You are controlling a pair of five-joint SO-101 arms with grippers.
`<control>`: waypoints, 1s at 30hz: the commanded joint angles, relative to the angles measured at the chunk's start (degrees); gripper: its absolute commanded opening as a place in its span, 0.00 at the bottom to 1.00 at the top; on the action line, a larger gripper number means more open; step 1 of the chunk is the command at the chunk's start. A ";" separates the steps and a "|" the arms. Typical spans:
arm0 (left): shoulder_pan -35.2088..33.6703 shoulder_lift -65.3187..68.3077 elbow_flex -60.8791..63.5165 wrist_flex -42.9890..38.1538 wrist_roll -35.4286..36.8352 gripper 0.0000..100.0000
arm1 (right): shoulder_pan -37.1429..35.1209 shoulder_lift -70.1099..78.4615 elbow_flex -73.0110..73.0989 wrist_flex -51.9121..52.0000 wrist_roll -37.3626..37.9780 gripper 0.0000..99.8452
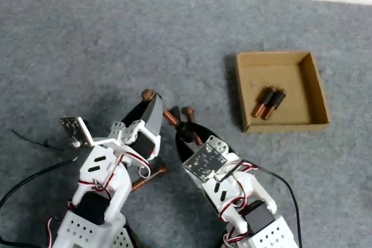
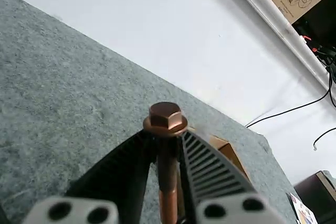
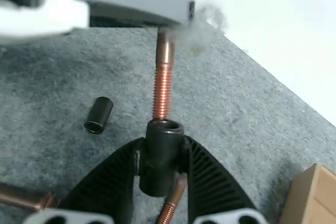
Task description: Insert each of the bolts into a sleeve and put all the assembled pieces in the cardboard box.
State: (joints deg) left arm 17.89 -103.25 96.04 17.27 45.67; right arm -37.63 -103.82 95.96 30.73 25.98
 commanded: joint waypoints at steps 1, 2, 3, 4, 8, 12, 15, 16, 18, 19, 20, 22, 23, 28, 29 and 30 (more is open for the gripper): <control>0.92 -1.54 -1.36 0.18 0.26 0.01 | -0.57 -1.01 6.90 -0.92 0.70 0.01; 0.92 -1.54 -1.98 0.70 0.26 0.01 | -0.57 -1.01 6.90 -0.84 0.70 0.01; 1.01 -1.54 -2.51 1.67 0.26 0.01 | -0.57 -1.01 6.90 -0.84 0.70 0.01; 1.01 -1.54 -3.12 2.55 0.26 0.01 | -0.57 -1.01 6.90 -0.84 0.70 0.01; 1.98 -1.54 -4.09 4.13 2.99 0.01 | -0.57 -1.01 6.90 -0.75 0.70 0.01; 1.98 -1.54 -4.09 3.69 3.43 0.01 | -0.57 -0.92 6.90 -0.75 0.70 0.01; 1.98 -1.54 -4.53 0.62 3.34 0.01 | -0.57 -0.92 6.90 -0.66 0.70 0.01; 1.80 -1.54 -4.79 0.44 3.34 0.01 | -0.57 -0.92 6.90 -0.66 0.70 0.01; 1.71 -1.54 -5.23 0.09 3.34 0.01 | -0.57 -0.92 6.90 -0.66 0.70 0.01; 1.63 -1.54 -6.11 -0.18 3.34 0.01 | -0.57 -0.92 6.90 -0.66 0.70 0.01; 1.63 -1.54 -7.08 -0.18 3.25 0.01 | -0.48 -0.92 6.90 -0.66 0.70 0.01; 1.89 -1.54 -8.57 -0.18 3.25 0.01 | -0.40 -0.92 6.90 -0.66 0.70 0.01; 1.89 -1.54 -8.66 0.18 3.25 0.01 | -0.40 -0.92 6.90 -0.66 0.70 0.01; 1.89 -1.54 -9.54 0.00 3.16 0.01 | -0.40 -0.92 6.90 -0.66 0.70 0.01; 2.07 -1.54 -9.45 0.09 3.16 0.01 | -0.31 -0.92 6.90 -0.66 0.70 0.01; 2.59 -1.54 -8.92 0.18 3.16 0.01 | -0.31 -0.92 6.90 -0.66 0.70 0.01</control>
State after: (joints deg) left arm 18.95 -103.69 90.24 19.03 48.57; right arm -37.63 -103.82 95.96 30.73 26.07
